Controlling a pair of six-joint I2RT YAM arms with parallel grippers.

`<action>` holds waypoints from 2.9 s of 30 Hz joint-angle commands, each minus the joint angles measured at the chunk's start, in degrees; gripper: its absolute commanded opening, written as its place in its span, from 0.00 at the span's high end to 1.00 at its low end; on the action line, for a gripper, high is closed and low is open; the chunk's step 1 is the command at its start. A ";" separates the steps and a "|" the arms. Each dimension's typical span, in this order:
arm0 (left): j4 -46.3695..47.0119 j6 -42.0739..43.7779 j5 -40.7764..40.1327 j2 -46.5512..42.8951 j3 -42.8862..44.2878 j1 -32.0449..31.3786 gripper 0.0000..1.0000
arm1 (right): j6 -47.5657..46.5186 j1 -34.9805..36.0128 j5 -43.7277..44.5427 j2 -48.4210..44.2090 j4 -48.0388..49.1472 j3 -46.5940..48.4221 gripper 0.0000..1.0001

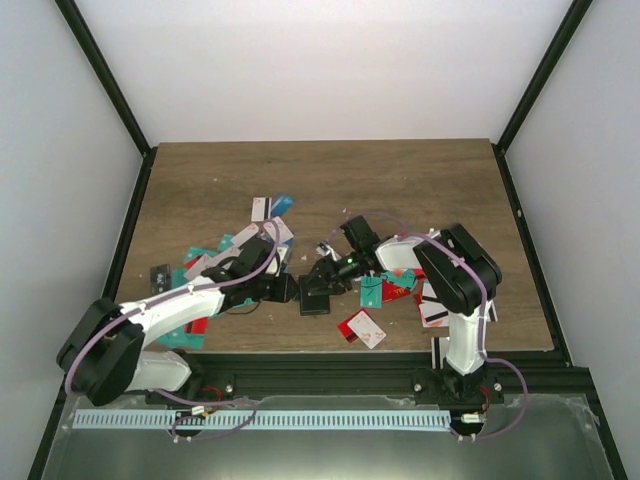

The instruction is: Put the credit cards into the card holder

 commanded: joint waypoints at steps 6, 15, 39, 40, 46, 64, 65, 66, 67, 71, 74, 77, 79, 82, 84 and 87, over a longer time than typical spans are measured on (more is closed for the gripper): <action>-6.65 3.89 -0.72 3.47 5.77 2.24 0.64 | -1.31 0.28 10.42 1.47 -5.85 -2.11 0.51; -4.30 9.65 11.74 11.52 7.30 8.77 0.63 | -1.16 0.28 10.08 0.86 -4.95 -4.02 0.51; 1.67 10.65 18.35 15.43 6.85 9.72 0.88 | -2.29 0.34 9.50 1.28 -6.65 -3.52 0.51; 1.49 10.64 17.90 15.28 6.85 9.79 0.87 | -2.36 0.33 9.59 1.27 -6.70 -3.52 0.51; 0.81 10.39 15.71 14.48 6.33 9.72 0.86 | -2.67 0.30 9.82 0.98 -7.13 -3.52 0.51; 1.32 9.97 16.56 17.53 6.13 9.45 0.89 | -2.89 0.29 9.80 0.81 -7.56 -3.60 0.51; 1.32 9.95 16.45 17.49 6.08 9.45 0.90 | -2.90 0.28 9.83 0.80 -7.49 -3.63 0.51; 1.21 10.01 16.44 17.49 6.11 9.45 0.91 | -2.92 0.27 9.81 0.90 -7.50 -3.69 0.51; 1.09 10.01 16.37 17.51 6.10 9.45 0.93 | -2.89 0.28 9.80 0.82 -7.46 -3.69 0.51; 1.08 9.62 16.24 17.49 5.88 9.36 0.96 | -2.94 0.36 9.85 0.95 -7.27 -3.78 0.51; 0.68 9.15 16.11 16.79 5.61 9.30 0.96 | -3.07 0.29 9.81 1.18 -7.23 -3.70 0.51; 0.19 8.16 15.93 14.93 4.61 9.28 0.96 | -3.56 0.32 9.86 1.24 -7.77 -3.27 0.51; 0.39 7.30 15.59 13.03 3.27 9.29 0.96 | -3.93 0.34 9.88 1.44 -8.15 -2.89 0.51; 1.07 5.65 15.44 10.19 1.20 9.27 0.96 | -4.04 0.30 9.51 1.50 -8.12 -2.73 0.51; 1.50 4.74 15.40 8.49 -0.06 9.32 0.96 | -4.39 0.33 9.37 1.61 -8.37 -2.67 0.51; 2.81 3.54 16.08 6.28 -1.57 9.21 0.96 | -4.60 0.30 8.98 1.40 -8.11 -2.87 0.51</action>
